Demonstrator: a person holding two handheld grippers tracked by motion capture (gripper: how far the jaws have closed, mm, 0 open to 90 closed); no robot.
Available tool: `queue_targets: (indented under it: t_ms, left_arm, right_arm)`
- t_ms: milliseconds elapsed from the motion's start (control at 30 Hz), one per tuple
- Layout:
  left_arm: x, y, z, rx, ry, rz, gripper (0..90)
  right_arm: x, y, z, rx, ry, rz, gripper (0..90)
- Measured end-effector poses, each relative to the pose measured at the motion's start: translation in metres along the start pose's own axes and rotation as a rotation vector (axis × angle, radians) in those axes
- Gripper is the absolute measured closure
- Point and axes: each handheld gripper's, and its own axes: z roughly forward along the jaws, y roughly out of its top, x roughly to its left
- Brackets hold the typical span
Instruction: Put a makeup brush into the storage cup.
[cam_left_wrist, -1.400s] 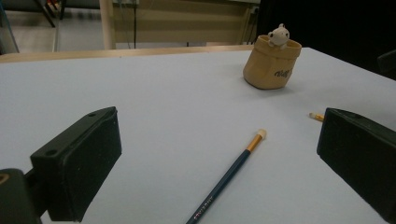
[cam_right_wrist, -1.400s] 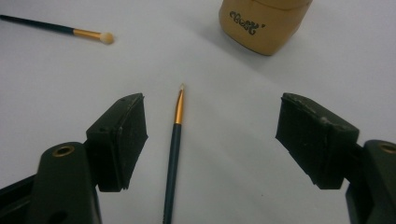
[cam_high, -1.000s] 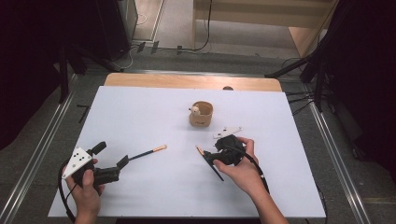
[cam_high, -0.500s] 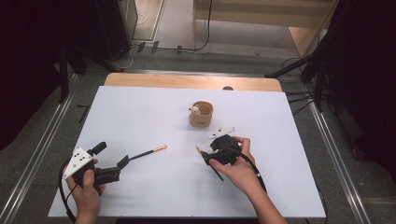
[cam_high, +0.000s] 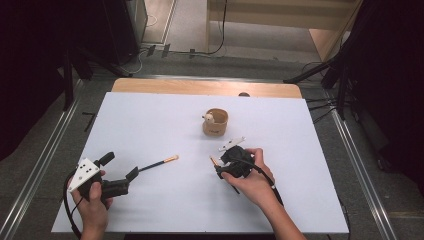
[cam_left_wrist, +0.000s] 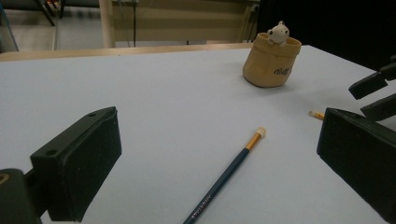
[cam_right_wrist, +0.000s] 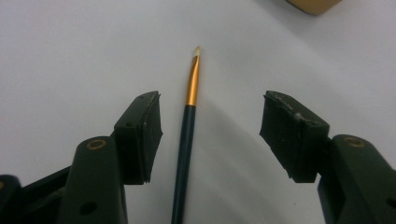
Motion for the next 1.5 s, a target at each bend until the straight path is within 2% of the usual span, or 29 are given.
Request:
queue_targets:
  t_ms: [133, 200, 267, 367, 767, 900, 933, 1133, 1300, 1367, 1500]
  left_arm:
    - [0.000, 0.000, 0.001, 0.000, -0.002, 0.003, 0.6]
    - [-0.001, 0.000, 0.001, 0.002, -0.001, 0.005, 0.6]
    - [-0.001, 0.000, 0.001, 0.002, 0.000, 0.007, 0.6]
    - [0.000, 0.000, 0.000, 0.003, 0.001, 0.006, 0.6]
    - [0.001, 0.000, -0.001, -0.003, 0.006, 0.003, 0.7]
    - [0.001, 0.000, -0.001, -0.003, 0.007, 0.003, 0.6]
    - [0.000, 0.000, -0.001, -0.001, 0.008, 0.003, 0.7]
    - [0.000, 0.000, -0.001, -0.001, 0.009, 0.004, 0.6]
    - [0.001, 0.001, -0.002, -0.003, 0.009, 0.005, 0.6]
    - [0.001, 0.001, -0.002, -0.003, 0.009, 0.004, 0.6]
    - [-0.001, 0.001, -0.001, -0.001, 0.007, 0.005, 0.6]
  right_arm:
    - [0.002, 0.001, 0.002, 0.021, 0.029, 0.011, 43.8]
    - [0.002, 0.002, 0.004, 0.049, 0.042, 0.019, 46.1]
    - [0.003, 0.003, 0.005, 0.065, 0.021, 0.020, 44.9]
    - [0.004, 0.003, 0.006, 0.077, 0.017, 0.022, 45.9]
    - [0.008, 0.007, 0.013, 0.154, 0.061, 0.056, 58.4]
    - [0.007, 0.007, 0.015, 0.160, 0.037, 0.063, 61.1]
    - [0.006, 0.007, 0.015, 0.161, 0.039, 0.082, 63.8]
    - [0.006, 0.008, 0.019, 0.189, 0.020, 0.080, 69.7]
    - [0.005, 0.007, 0.019, 0.190, 0.014, 0.075, 77.1]
    - [0.007, 0.007, 0.020, 0.191, 0.004, 0.074, 83.6]
    - [0.007, 0.008, 0.020, 0.197, 0.009, 0.084, 84.7]
